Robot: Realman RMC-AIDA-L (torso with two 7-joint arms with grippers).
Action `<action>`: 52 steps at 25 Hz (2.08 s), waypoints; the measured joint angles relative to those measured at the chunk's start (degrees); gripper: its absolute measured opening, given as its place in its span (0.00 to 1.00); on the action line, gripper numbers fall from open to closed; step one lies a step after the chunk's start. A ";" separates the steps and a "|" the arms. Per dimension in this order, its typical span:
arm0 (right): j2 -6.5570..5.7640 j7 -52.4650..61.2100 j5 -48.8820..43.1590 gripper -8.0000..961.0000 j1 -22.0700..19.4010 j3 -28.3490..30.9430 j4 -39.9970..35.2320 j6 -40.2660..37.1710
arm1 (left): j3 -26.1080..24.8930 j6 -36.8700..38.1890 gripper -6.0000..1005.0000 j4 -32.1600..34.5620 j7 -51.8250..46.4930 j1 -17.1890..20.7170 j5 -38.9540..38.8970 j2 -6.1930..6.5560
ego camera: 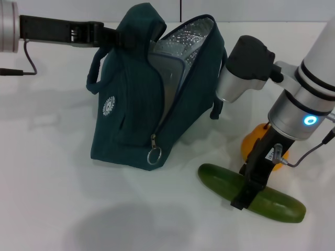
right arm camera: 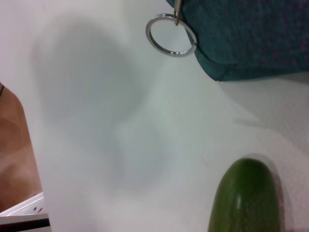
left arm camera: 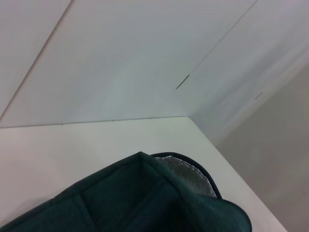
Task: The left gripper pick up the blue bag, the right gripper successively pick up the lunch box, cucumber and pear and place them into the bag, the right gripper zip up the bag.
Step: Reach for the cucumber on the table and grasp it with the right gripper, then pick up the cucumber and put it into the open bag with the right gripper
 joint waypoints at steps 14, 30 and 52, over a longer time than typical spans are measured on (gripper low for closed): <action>0.01 1.02 -0.88 0.89 1.99 -8.66 -0.09 3.80 | 0.00 -0.05 0.06 0.00 0.03 0.54 -0.43 0.14; 0.00 1.89 -1.51 0.88 2.89 -11.45 -0.24 4.61 | 0.00 -0.17 0.06 0.00 0.12 0.86 -0.60 0.37; -0.27 1.91 -1.50 0.67 1.76 -9.32 -0.14 3.77 | 0.00 -0.18 0.06 0.00 0.12 1.22 -0.71 0.36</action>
